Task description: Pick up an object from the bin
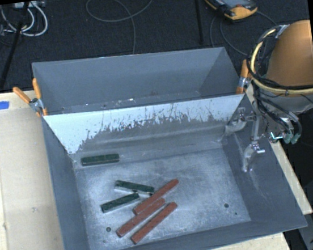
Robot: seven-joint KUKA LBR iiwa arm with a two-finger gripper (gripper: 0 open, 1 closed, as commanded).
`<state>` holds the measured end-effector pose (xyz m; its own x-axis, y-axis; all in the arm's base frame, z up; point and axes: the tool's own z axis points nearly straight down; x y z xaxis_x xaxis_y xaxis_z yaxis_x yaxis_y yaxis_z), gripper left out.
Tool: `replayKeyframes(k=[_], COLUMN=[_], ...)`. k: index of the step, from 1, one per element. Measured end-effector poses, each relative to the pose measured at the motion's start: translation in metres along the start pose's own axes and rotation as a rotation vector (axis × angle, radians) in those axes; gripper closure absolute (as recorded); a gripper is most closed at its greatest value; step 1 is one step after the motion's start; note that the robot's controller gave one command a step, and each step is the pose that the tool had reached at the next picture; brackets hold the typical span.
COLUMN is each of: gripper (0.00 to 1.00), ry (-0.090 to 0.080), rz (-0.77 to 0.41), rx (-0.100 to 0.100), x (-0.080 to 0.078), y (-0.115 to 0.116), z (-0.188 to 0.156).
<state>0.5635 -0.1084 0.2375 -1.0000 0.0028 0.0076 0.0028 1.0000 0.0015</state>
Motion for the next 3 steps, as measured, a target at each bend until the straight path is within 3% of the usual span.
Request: replayKeyframes(k=[1, 2, 3], gripper=[0.00, 0.00, 0.00], ry=[-0.007, -0.011, -0.007], rz=[-0.004, -0.063, -0.244], rx=[0.001, 0.003, 0.001], x=[-0.001, 0.009, -0.015], y=[0.001, 0.039, 0.093], z=[-0.004, 0.064, 0.079])
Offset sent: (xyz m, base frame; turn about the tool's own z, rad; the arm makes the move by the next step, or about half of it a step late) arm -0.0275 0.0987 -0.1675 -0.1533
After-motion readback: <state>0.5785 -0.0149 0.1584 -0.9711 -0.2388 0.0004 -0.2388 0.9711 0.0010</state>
